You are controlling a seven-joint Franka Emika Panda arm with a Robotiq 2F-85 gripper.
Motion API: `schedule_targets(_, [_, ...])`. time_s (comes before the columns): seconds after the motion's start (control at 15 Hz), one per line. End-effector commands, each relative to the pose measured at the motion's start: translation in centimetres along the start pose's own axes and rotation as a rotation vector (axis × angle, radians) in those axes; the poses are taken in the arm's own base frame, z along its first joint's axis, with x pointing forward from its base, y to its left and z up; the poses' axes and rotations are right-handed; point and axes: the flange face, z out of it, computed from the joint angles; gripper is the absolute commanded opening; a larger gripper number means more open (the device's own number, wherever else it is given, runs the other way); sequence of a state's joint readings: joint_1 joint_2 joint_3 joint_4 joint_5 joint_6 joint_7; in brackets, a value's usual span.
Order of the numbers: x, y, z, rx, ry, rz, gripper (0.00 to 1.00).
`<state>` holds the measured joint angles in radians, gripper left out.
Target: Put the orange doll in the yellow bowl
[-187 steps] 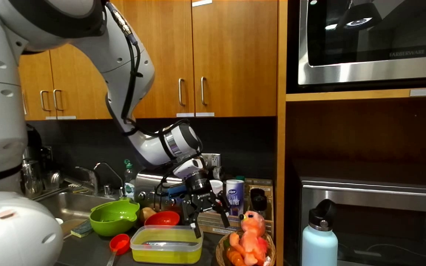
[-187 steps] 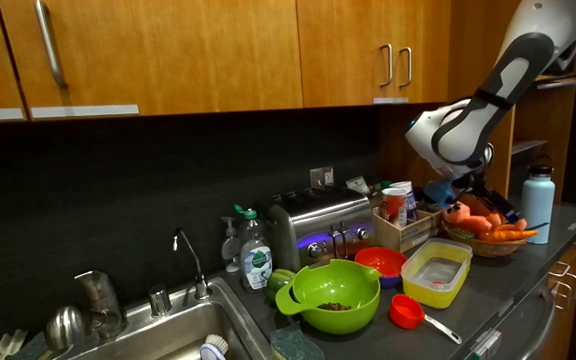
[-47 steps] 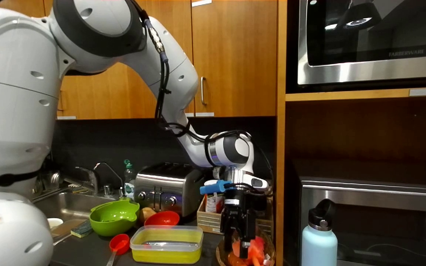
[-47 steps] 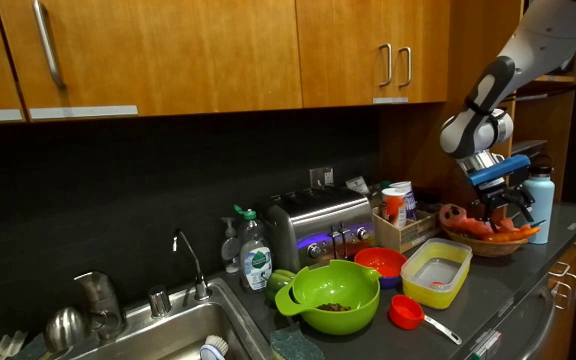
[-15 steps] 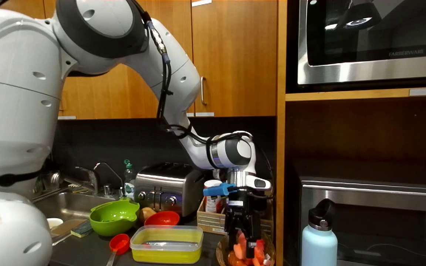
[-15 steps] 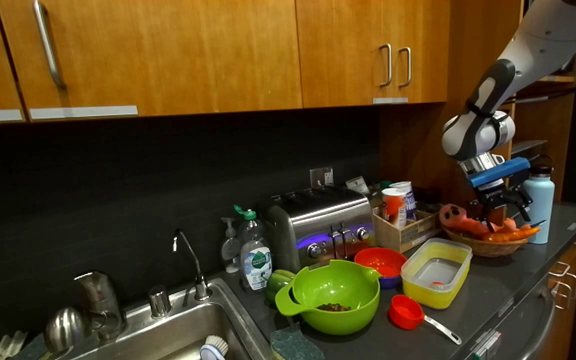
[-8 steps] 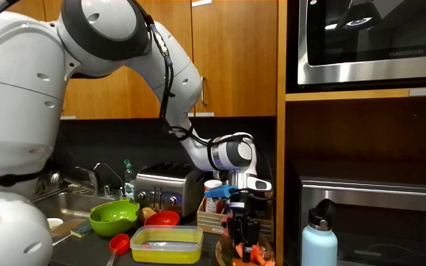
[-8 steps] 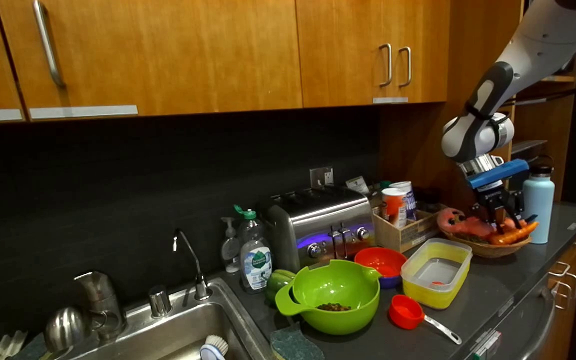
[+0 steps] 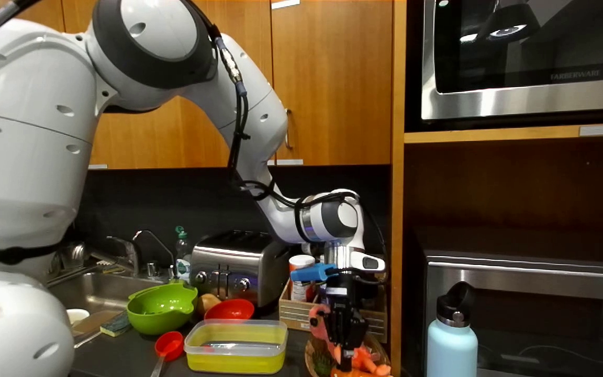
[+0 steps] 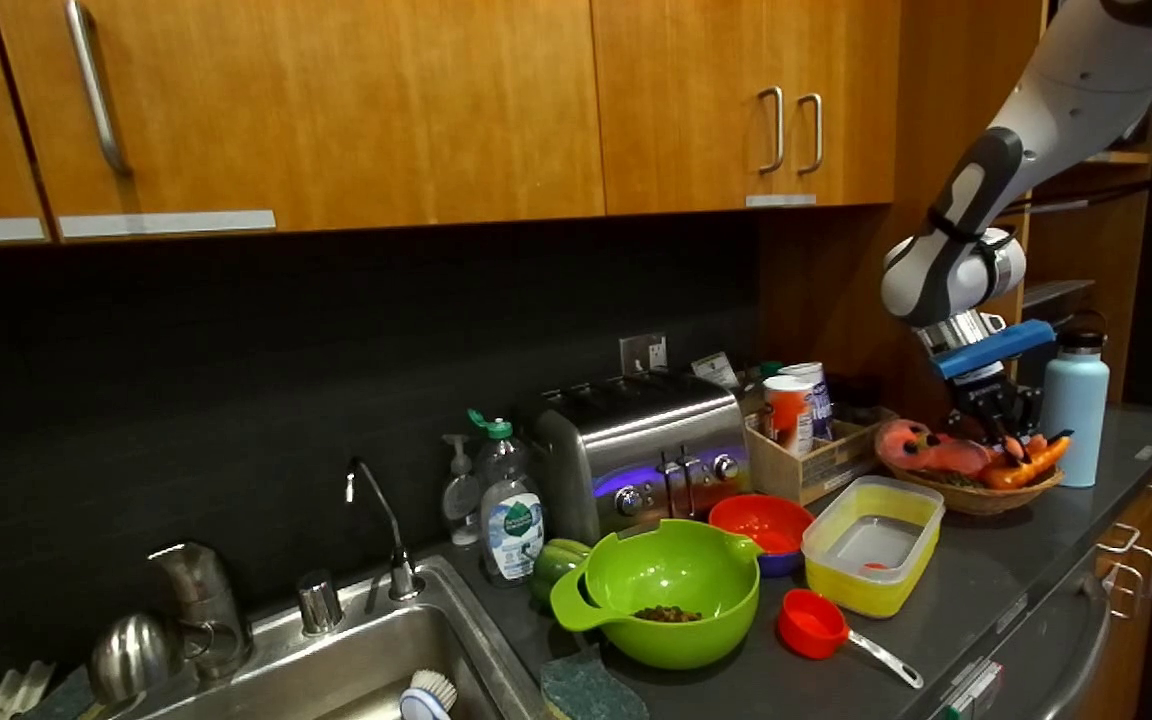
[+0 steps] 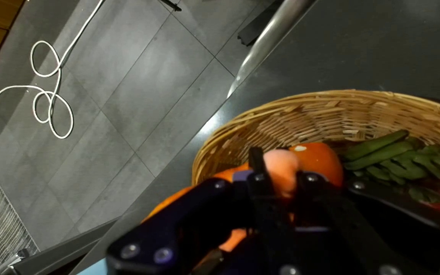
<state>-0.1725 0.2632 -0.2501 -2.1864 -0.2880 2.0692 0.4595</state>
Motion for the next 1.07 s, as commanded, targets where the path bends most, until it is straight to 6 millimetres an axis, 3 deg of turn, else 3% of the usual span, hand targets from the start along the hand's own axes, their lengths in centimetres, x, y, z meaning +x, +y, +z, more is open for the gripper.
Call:
schedule_targets(0.0, [0.5,0.1,-0.1,-0.006,-0.002,-0.013,0.03])
schedule_targets(0.4, [-1.1,-0.8,-2.6,-0.003,-0.015,-0.039,0.03])
schedule_targets(0.73, [-2.8,-1.7,-5.8,-0.009,-0.001,-0.072,0.03])
schedule_targets(1.0, [-3.9,-1.3,-8.4,-0.004,0.017,-0.075,0.03])
